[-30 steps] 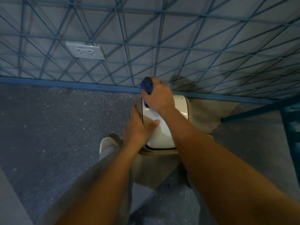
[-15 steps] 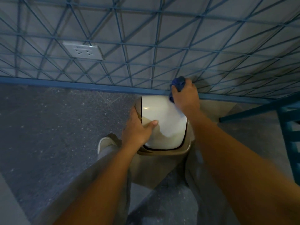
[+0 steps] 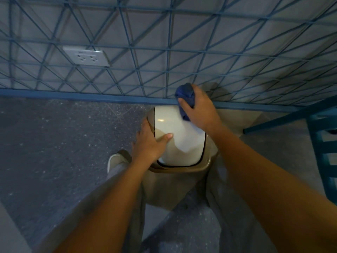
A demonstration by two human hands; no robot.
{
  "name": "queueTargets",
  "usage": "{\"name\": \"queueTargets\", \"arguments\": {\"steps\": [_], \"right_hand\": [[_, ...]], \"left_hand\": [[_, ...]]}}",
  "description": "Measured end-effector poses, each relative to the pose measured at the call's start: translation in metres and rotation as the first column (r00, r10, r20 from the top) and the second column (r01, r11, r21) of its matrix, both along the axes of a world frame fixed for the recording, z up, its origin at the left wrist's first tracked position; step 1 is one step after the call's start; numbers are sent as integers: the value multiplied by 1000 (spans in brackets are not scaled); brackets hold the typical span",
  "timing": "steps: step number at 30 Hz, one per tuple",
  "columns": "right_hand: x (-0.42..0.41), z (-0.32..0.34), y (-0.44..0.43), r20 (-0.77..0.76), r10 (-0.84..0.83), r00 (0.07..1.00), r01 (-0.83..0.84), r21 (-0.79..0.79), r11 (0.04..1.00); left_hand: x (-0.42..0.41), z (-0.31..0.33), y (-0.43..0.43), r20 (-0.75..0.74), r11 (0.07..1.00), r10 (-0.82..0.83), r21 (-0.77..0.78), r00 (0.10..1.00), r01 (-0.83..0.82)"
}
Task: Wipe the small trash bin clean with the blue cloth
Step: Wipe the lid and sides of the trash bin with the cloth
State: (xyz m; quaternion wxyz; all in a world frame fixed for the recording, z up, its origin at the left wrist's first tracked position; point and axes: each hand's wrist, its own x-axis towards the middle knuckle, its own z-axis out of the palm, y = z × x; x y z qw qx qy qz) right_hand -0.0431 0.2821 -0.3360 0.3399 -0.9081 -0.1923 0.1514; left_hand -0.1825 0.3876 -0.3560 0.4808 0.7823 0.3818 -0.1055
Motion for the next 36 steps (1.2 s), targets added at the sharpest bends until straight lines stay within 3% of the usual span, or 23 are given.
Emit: {"name": "queueTargets", "arguments": {"steps": [4,10,13,15,16,18,19,23,29,32,36], "right_hand": [[14,-3,-14,-156,-256,954,260,4,966],[-16,4,-16,22,-27,999,24,138,990],[-19,9,-27,-45,13,999,-4,206,979],[-13,14,-34,-250,-117,961,212,395,894],[-8,16,-38,-369,-194,909,362,469,805],[4,14,-50,-543,-287,789,578,499,645],[9,9,-55,-587,-302,751,621,471,627],[10,-2,-66,-641,-275,717,580,329,746],[-6,-1,-76,-620,-265,738,561,346,752],[-21,-2,-84,-652,-253,715,539,283,793],[-40,3,-88,-641,-200,742,377,152,914]], "left_hand": [[1,3,0,-1,1000,-8,-1,1000,8],[5,9,3,-38,999,-42,-23,998,41],[4,18,5,-56,998,-57,-1,997,57],[0,26,1,-63,996,-52,69,997,56],[-3,29,-3,-70,993,-33,112,997,41],[-7,38,-16,-83,985,21,171,996,-7],[-9,41,-23,-91,985,48,167,995,-32],[-3,44,-40,-173,992,124,27,977,-121],[16,41,-26,-148,987,161,29,976,-159],[28,41,-6,-108,992,99,83,989,-90],[46,39,8,-86,990,-70,118,994,80]]}}
